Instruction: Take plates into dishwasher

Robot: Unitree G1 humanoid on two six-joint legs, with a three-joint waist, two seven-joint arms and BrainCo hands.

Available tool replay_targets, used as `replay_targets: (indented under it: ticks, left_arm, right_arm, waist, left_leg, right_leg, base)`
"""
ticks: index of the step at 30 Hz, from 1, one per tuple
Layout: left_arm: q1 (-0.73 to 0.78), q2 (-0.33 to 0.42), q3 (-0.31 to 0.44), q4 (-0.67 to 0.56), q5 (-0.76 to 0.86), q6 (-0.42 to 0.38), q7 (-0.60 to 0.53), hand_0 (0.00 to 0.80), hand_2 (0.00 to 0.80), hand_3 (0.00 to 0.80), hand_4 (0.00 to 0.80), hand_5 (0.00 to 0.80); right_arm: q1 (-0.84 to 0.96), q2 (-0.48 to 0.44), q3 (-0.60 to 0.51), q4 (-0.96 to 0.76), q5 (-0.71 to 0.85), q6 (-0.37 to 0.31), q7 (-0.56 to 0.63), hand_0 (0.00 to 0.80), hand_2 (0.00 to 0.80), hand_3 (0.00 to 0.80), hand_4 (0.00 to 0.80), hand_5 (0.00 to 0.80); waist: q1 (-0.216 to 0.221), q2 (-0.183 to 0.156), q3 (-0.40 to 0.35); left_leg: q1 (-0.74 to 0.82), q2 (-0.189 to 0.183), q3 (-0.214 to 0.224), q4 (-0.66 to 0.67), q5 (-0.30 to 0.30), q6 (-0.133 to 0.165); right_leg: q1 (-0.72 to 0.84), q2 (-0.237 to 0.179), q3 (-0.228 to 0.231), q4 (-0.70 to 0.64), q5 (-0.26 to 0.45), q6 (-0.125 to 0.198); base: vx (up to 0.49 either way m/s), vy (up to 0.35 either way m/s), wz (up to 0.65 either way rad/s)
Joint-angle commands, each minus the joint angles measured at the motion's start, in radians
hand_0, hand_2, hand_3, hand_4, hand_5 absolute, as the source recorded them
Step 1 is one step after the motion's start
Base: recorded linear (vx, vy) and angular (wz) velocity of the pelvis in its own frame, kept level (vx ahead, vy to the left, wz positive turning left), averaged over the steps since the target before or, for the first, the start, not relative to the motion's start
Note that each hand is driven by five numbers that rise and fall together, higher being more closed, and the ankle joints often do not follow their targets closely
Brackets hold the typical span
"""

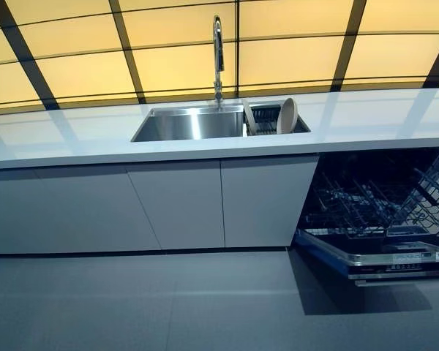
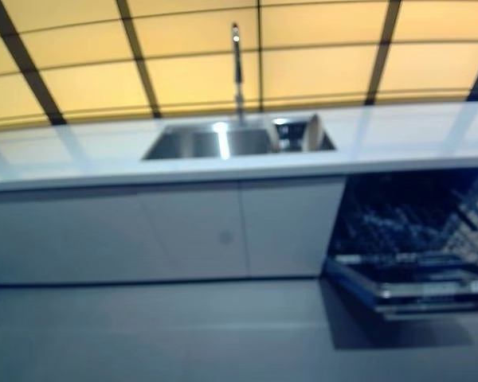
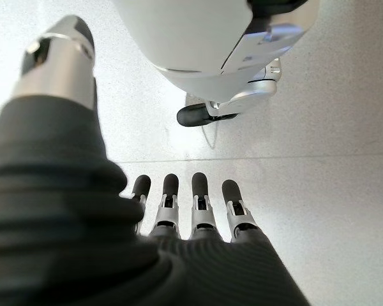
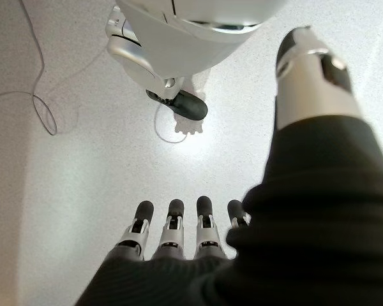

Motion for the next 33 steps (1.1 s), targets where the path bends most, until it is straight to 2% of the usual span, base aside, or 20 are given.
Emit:
replay_targets:
  ticks: [1,8,13,18,20,21,22,23,24,26,27,28,29,30,33]
  left_arm:
    - [-0.061,0.009,0.027,0.052,0.003,-0.013,0.005,0.0,0.0,0.0,0.0,0.0]
    - [-0.061,0.012,0.026,0.047,0.006,-0.011,0.018,0.0,0.0,0.0,0.0,0.0]
    - [-0.065,0.017,0.031,0.042,0.016,-0.024,0.02,0.0,0.0,0.0,0.0,0.0]
    - [-0.071,0.022,0.034,0.044,0.029,-0.027,0.021,0.0,0.0,0.0,0.0,0.0]
    - [-0.072,0.025,0.04,0.04,0.029,-0.024,0.021,0.0,0.0,0.0,0.0,0.0]
    - [-0.074,0.028,0.046,0.037,0.03,-0.026,0.024,0.0,0.0,0.0,0.0,0.0]
    - [-0.073,0.032,0.054,0.036,0.04,-0.032,0.023,0.0,0.0,0.0,0.0,0.0]
    - [-0.073,0.032,0.055,0.036,0.041,-0.033,0.023,0.0,0.0,0.0,0.0,0.0]
    - [-0.069,0.037,0.066,0.036,0.05,-0.042,0.016,0.0,0.0,0.0,0.0,0.0]
    - [-0.066,0.042,0.076,0.029,0.047,-0.037,0.014,0.0,0.0,0.0,0.0,0.0]
    - [-0.064,0.043,0.084,0.024,0.037,-0.034,0.017,0.0,0.0,0.0,0.0,0.0]
    - [-0.062,0.041,0.086,0.02,0.025,-0.033,0.023,0.0,0.0,0.0,0.0,0.0]
    - [-0.06,0.041,0.084,0.014,0.016,-0.032,0.025,0.0,0.0,0.0,0.0,0.0]
    - [-0.06,0.041,0.084,0.013,0.016,-0.032,0.025,0.0,0.0,0.0,0.0,0.0]
    - [-0.055,0.043,0.076,0.009,0.018,-0.035,0.018,0.0,0.0,0.0,0.0,0.0]
  right_arm:
    - [-0.068,0.01,0.014,0.069,0.01,0.01,0.003,0.0,0.0,0.0,0.0,0.0]
    - [-0.075,0.007,0.03,0.055,-0.007,0.004,0.006,0.0,0.0,0.0,0.0,0.0]
    - [-0.072,0.007,0.046,0.045,-0.043,-0.011,0.048,0.0,0.0,0.0,0.0,0.0]
    - [-0.07,0.002,0.055,0.048,-0.027,-0.01,0.068,0.0,0.0,0.0,0.0,0.0]
    - [-0.072,-0.003,0.054,0.046,-0.017,-0.009,0.072,0.0,0.0,0.0,0.0,0.0]
    - [-0.074,-0.007,0.053,0.047,-0.009,-0.013,0.075,0.0,0.0,0.0,0.0,0.0]
    - [-0.077,-0.011,0.054,0.048,-0.006,-0.017,0.079,0.0,0.0,0.0,0.0,0.0]
    - [-0.077,-0.011,0.054,0.048,-0.006,-0.018,0.08,0.0,0.0,0.0,0.0,0.0]
    - [-0.084,-0.017,0.06,0.052,-0.001,-0.026,0.089,0.0,0.0,0.0,0.0,0.0]
    - [-0.09,-0.018,0.066,0.049,-0.003,-0.029,0.095,0.0,0.0,0.0,0.0,0.0]
    - [-0.095,-0.02,0.068,0.048,-0.005,-0.028,0.102,0.0,0.0,0.0,0.0,0.0]
    - [-0.1,-0.022,0.062,0.052,-0.011,-0.03,0.109,0.0,0.0,0.0,0.0,0.0]
    - [-0.102,-0.024,0.055,0.055,-0.022,-0.031,0.117,0.0,0.0,0.0,0.0,0.0]
    - [-0.101,-0.024,0.054,0.056,-0.022,-0.031,0.118,0.0,0.0,0.0,0.0,0.0]
    - [-0.088,-0.027,0.05,0.054,-0.033,-0.029,0.138,0.0,0.0,0.0,0.0,0.0]
  waist:
    - [0.022,-0.076,0.027]
    - [0.021,-0.076,0.032]
    - [0.017,-0.082,0.035]
    - [0.02,-0.097,0.035]
    - [0.022,-0.101,0.041]
    - [0.024,-0.102,0.05]
    - [0.027,-0.106,0.061]
    - [0.027,-0.106,0.061]
    - [0.032,-0.116,0.08]
    - [0.043,-0.123,0.097]
    - [0.062,-0.122,0.112]
    - [0.075,-0.119,0.124]
    - [0.091,-0.104,0.138]
    - [0.093,-0.103,0.139]
    - [0.132,-0.08,0.151]
  left_leg:
    - [0.006,-0.062,0.017,0.012,-0.018,0.02]
    - [-0.006,-0.061,0.016,0.014,-0.016,0.018]
    - [-0.01,-0.046,0.018,0.028,-0.017,0.013]
    - [-0.022,-0.023,0.005,0.082,-0.025,-0.004]
    - [-0.038,-0.009,0.001,0.124,-0.021,-0.011]
    - [-0.064,0.008,-0.004,0.178,0.008,-0.016]
    - [-0.091,0.023,-0.014,0.24,0.029,-0.015]
    - [-0.095,0.025,-0.015,0.245,0.03,-0.014]
    - [-0.136,0.036,-0.019,0.345,0.034,0.0]
    - [-0.172,0.015,-0.026,0.396,0.03,0.014]
    - [-0.222,-0.025,-0.028,0.422,0.029,0.022]
    - [-0.266,-0.039,-0.007,0.435,0.042,0.024]
    - [-0.34,-0.039,0.037,0.422,0.103,0.007]
    - [-0.346,-0.039,0.041,0.422,0.108,0.004]
    - [-0.465,-0.052,0.069,0.357,0.24,-0.041]
  right_leg:
    - [-0.024,0.046,-0.013,0.044,0.005,-0.013]
    - [-0.039,0.049,-0.006,0.041,0.01,-0.014]
    - [-0.047,0.06,-0.005,0.064,-0.007,-0.025]
    - [-0.045,0.067,-0.008,0.093,-0.028,-0.043]
    - [-0.052,0.07,-0.004,0.113,-0.036,-0.054]
    - [-0.058,0.075,0.003,0.129,-0.043,-0.064]
    - [-0.066,0.078,0.011,0.146,-0.052,-0.073]
    - [-0.067,0.078,0.011,0.148,-0.052,-0.074]
    - [-0.077,0.078,0.026,0.169,-0.062,-0.086]
    - [-0.073,0.082,0.04,0.175,-0.062,-0.09]
    - [-0.056,0.087,0.053,0.173,-0.061,-0.087]
    - [-0.038,0.093,0.062,0.169,-0.064,-0.085]
    - [-0.009,0.113,0.066,0.163,-0.07,-0.087]
    - [-0.006,0.114,0.067,0.162,-0.072,-0.087]
    - [0.066,0.152,0.093,0.139,-0.085,-0.09]
  base:
    - [0.0,0.0,0.0]
    - [-0.012,-0.019,0.0]
    - [-0.017,-0.074,-0.02]
    - [0.017,-0.127,0.0]
    - [-0.008,-0.104,0.01]
    - [-0.037,-0.122,0.01]
    - [-0.038,-0.128,0.0]
    - [-0.044,-0.182,-0.03]
    - [-0.019,-0.183,-0.04]
    - [0.018,-0.185,-0.15]
    - [0.064,-0.127,-0.12]
    - [0.137,-0.131,-0.19]
    - [0.121,-0.075,-0.08]
    - [0.18,-0.062,-0.14]
    - [0.263,-0.038,-0.06]
